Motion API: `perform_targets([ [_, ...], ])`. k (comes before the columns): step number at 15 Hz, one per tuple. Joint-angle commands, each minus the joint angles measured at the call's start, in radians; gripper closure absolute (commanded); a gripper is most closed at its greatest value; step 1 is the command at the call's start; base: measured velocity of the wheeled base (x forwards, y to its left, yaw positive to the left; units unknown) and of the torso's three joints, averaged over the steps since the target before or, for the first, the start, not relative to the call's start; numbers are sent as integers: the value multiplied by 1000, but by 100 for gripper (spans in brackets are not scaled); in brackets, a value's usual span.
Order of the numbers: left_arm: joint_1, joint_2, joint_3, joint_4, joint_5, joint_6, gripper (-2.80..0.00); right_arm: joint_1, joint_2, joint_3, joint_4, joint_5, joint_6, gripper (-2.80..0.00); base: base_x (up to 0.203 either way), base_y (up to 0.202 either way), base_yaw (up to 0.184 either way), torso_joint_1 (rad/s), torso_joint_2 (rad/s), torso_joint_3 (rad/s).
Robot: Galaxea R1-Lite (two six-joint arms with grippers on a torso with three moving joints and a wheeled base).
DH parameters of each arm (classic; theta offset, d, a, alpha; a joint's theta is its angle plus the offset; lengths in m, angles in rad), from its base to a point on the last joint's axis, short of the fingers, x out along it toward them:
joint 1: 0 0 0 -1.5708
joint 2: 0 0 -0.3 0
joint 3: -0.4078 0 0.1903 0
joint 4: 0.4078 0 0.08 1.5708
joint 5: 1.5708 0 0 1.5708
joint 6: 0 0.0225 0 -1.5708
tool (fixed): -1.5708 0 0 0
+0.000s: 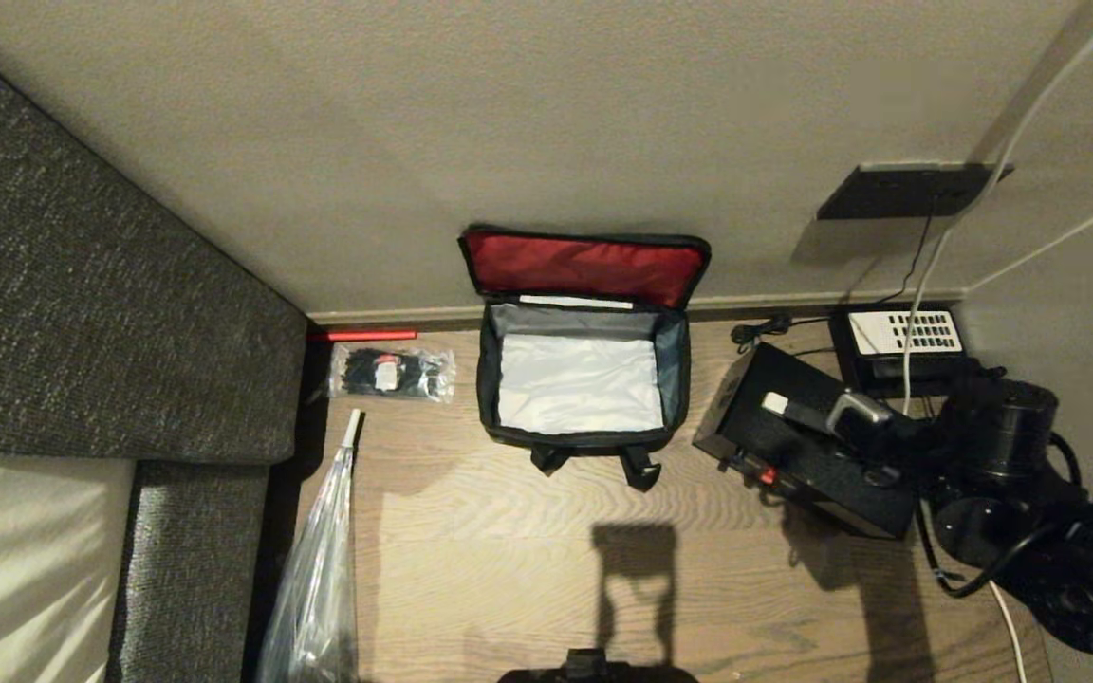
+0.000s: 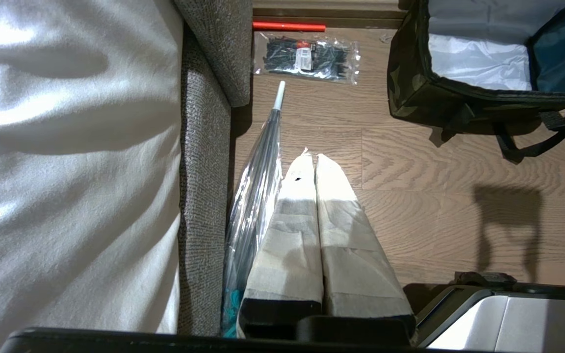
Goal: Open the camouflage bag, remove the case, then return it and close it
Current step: Grip the handle again
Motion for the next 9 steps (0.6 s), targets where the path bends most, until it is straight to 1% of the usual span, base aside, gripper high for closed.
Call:
perform_targets([
  [1, 0, -2, 3, 0, 0, 0, 0, -4, -264, 57, 80, -6, 33, 0, 0, 0, 0, 0, 0, 0],
  [2, 0, -2, 3, 0, 0, 0, 0, -8, -338, 70, 140, -13, 65, 0, 0, 0, 0, 0, 0, 0],
  [3, 0, -2, 3, 0, 0, 0, 0, -10, -451, 84, 240, -18, 130, 0, 0, 0, 0, 0, 0, 0],
  [4, 0, -2, 3, 0, 0, 0, 0, -11, -558, 96, 359, -19, 231, 0, 0, 0, 0, 0, 0, 0],
  [6, 0, -2, 3, 0, 0, 0, 0, -11, -743, 113, 621, 0, 470, 0, 0, 0, 0, 0, 0, 0],
  [7, 0, -2, 3, 0, 0, 0, 0, -13, -860, 113, 782, 27, 567, 0, 0, 0, 0, 0, 0, 0],
  [8, 0, -2, 3, 0, 0, 0, 0, -20, -970, 104, 936, 62, 642, 0, 0, 0, 0, 0, 0, 0],
  [9, 0, -2, 3, 0, 0, 0, 0, -35, -1092, 91, 1121, 105, 728, 0, 0, 0, 0, 0, 0, 0],
])
